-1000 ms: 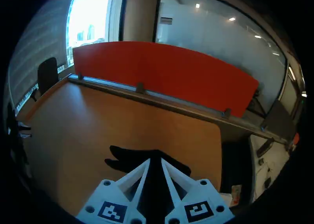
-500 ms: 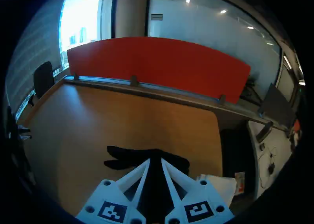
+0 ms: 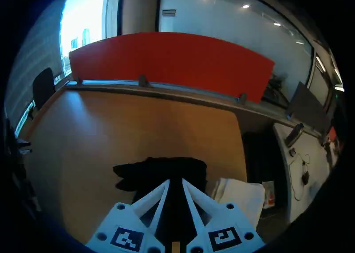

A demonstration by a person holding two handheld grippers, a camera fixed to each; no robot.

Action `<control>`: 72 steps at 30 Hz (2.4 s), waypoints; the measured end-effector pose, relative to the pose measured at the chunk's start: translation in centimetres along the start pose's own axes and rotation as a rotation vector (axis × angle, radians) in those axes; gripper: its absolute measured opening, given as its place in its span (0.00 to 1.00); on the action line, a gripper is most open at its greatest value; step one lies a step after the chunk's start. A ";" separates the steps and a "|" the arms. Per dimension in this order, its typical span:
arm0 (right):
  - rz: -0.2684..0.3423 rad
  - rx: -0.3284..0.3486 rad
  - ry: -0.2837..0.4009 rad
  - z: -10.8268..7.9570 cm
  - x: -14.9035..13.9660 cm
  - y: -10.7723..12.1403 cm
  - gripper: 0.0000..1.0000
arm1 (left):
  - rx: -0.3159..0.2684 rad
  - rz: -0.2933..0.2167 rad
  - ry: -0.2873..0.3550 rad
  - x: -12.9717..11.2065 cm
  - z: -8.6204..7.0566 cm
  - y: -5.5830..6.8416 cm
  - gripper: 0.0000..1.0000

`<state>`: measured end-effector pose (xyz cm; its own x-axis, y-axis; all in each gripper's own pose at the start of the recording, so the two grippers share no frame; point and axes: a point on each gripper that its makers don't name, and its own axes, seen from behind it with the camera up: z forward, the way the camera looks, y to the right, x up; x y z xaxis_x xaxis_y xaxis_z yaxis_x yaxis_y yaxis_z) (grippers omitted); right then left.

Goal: Fold towel

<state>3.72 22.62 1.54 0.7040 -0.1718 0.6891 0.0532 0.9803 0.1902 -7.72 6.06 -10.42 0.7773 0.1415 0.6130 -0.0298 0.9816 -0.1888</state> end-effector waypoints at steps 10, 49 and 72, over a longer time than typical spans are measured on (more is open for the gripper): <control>0.036 -0.030 -0.052 -0.2 -3.9 1.3 0.05 | 0.002 0.005 -0.001 -0.1 -0.2 -0.1 0.86; 0.225 -0.121 -0.182 3.1 -14.2 3.3 0.05 | 0.011 0.035 -0.010 -0.3 -1.1 0.2 0.86; 0.259 -0.141 -0.190 3.5 -15.2 3.2 0.05 | 0.010 0.042 -0.013 -0.3 -1.2 0.2 0.86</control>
<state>-9.28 28.01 -5.83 0.5633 0.0827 0.8221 -0.0038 0.9952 -0.0975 -7.24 6.06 -11.59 0.7669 0.1841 0.6148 -0.0687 0.9760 -0.2067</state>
